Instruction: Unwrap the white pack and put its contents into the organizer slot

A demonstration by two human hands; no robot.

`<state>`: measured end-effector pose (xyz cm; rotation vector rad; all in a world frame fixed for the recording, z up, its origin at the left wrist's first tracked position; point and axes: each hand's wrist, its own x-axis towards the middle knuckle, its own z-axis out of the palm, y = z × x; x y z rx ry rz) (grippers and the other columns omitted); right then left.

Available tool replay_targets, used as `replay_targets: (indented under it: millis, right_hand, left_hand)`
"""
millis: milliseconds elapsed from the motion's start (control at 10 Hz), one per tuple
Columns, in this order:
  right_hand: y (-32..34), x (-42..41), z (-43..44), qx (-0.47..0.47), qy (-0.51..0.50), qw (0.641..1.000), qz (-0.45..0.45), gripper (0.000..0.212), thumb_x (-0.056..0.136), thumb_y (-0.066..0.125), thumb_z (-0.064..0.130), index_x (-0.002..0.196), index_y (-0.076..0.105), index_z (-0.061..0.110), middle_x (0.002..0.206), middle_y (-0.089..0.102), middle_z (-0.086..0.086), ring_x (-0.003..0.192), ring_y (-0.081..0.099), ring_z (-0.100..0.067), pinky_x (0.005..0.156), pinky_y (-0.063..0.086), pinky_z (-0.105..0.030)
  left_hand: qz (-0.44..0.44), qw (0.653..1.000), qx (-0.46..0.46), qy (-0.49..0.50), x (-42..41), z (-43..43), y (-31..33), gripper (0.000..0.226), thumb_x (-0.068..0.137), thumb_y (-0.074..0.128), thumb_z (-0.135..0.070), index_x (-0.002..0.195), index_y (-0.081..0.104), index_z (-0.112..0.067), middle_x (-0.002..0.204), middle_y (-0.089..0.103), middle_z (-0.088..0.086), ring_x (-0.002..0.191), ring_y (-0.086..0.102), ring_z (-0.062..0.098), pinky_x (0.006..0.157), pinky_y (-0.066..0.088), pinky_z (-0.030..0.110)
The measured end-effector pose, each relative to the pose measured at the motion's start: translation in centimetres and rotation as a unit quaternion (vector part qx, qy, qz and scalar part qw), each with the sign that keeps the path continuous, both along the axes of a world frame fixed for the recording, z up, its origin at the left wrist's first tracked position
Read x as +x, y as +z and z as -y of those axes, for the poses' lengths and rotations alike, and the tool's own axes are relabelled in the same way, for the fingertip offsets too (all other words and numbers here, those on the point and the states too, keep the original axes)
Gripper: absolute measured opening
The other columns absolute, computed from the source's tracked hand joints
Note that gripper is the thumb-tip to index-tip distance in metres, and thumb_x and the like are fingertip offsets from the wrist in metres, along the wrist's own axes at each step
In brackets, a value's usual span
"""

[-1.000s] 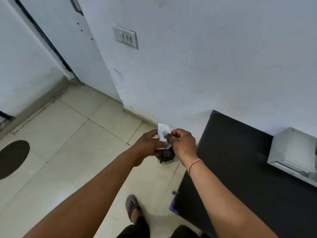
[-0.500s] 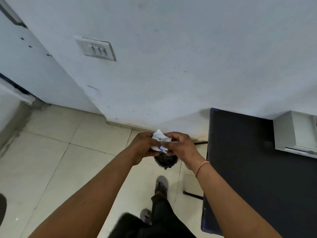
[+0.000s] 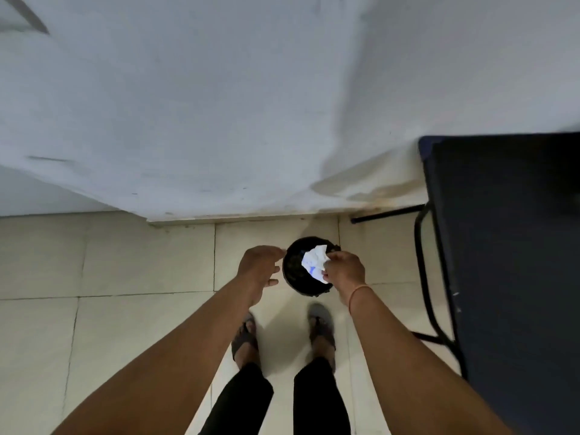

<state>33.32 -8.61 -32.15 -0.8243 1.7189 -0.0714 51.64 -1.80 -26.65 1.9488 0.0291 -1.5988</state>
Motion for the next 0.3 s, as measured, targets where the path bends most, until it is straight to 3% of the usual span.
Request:
replay_targets:
  millis: [100,200,300]
  right_hand:
    - [-6.8,1.1,-0.6,0.132,-0.182,0.969,0.098,0.046,0.103,0.057,0.018,0.148,0.052,0.010,0.140,0.058,-0.015,0.123,0.058,-0.029,0.110,0.049,-0.043]
    - [-8.7,1.4,-0.6,0.144,-0.276,0.938,0.154,0.052,0.108,0.050,0.026,0.157,0.040,0.012,0.157,0.047,-0.013,0.143,0.047,-0.029,0.120,0.039,-0.045]
    - [-8.3,1.1,-0.3,0.088,-0.257,0.952,0.140,0.053,0.104,0.054,0.031,0.154,0.045,0.015,0.149,0.053,-0.010,0.132,0.054,-0.028,0.114,0.044,-0.043]
  left_hand:
    - [0.003,0.998,0.017,-0.052,0.9,0.5,-7.5,0.030,0.096,0.077,-0.028,0.122,0.074,-0.012,0.116,0.071,0.007,0.110,0.065,0.027,0.090,0.057,0.043]
    - [0.002,0.997,0.014,-0.074,1.1,0.9,-10.3,0.032,0.097,0.077,-0.028,0.125,0.074,-0.012,0.110,0.070,0.004,0.111,0.064,0.026,0.092,0.056,0.044]
    - [0.013,0.996,0.005,-0.084,1.0,1.5,-10.9,0.036,0.096,0.076,-0.029,0.129,0.073,-0.013,0.108,0.070,0.000,0.112,0.064,0.026,0.099,0.056,0.047]
